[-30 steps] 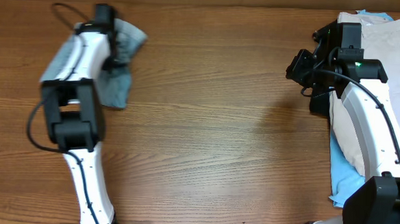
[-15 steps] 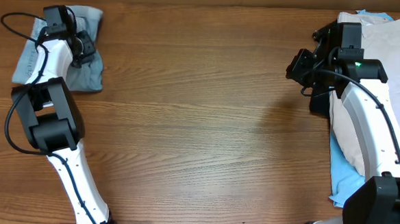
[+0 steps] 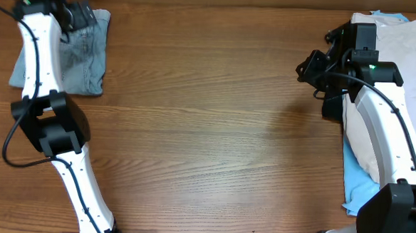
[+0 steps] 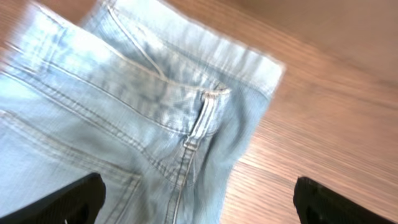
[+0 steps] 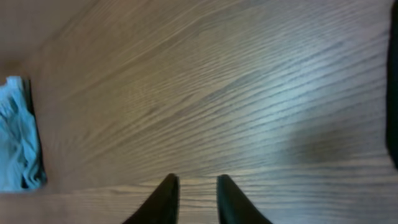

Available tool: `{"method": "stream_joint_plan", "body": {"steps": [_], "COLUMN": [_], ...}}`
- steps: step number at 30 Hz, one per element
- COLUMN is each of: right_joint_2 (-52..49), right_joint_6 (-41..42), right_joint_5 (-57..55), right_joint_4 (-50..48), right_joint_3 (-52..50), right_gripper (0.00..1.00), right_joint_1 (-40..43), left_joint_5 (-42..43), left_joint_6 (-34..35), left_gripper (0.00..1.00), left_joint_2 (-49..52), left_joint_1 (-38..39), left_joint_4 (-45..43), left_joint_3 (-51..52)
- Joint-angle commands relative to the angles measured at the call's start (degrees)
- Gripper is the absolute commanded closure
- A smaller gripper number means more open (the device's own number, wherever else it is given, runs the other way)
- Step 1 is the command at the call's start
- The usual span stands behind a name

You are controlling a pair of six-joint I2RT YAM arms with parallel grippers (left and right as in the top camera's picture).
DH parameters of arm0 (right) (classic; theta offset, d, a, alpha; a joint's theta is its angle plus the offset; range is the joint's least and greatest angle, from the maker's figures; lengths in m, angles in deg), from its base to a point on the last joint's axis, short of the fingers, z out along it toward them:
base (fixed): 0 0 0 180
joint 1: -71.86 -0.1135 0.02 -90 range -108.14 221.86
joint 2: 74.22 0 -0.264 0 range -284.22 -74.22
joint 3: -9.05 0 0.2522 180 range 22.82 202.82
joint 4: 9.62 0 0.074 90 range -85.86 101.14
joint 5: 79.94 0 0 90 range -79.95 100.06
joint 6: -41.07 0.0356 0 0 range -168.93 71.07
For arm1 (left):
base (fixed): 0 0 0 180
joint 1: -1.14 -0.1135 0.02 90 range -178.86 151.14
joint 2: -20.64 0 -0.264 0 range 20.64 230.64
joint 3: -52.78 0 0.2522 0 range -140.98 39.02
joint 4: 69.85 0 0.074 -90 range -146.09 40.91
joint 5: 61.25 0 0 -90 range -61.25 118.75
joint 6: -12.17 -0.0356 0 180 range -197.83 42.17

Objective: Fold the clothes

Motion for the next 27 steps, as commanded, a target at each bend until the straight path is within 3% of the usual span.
{"method": "stream_joint_plan", "body": {"steps": [1, 4, 6, 11, 17, 27], "right_joint_2": [0.83, 1.46, 2.4, 5.97, 12.04, 25.99], "right_joint_6": [-2.29, -3.89, -5.29, -6.08, -6.05, -4.61], "right_joint_5": [-1.2, -1.25, -1.73, -11.21, -20.13, -16.35], "right_joint_4": [-0.61, 0.31, 1.7, 8.96, 20.35, 32.63], "right_joint_3": [1.64, 3.32, 5.31, 13.07, 23.34, 26.49], "right_gripper": [0.64, 0.46, 0.32, 0.02, 0.0, 0.0], "right_joint_1": [0.2, 0.2, 0.2, 0.11, 0.11, 0.11], "left_joint_5": [0.2, 1.66, 4.61, 6.54, 6.51, 7.15], "left_joint_6": [-1.22, -1.62, -6.45, -10.05, -10.05, -9.62], "left_gripper": [0.0, 0.0, 0.0, 0.0, 0.0, 0.0], "left_joint_2": [-1.05, -1.07, -1.07, -2.64, -4.79, -4.79], "left_joint_1": [-0.28, 0.02, 0.42, 1.97, 2.58, 2.62], "left_joint_4": [6.97, 15.15, 20.57, 30.84, 34.91, 35.1], "left_joint_3": [-12.31, -21.44, -27.02, -36.26, -36.3, -35.93]}}
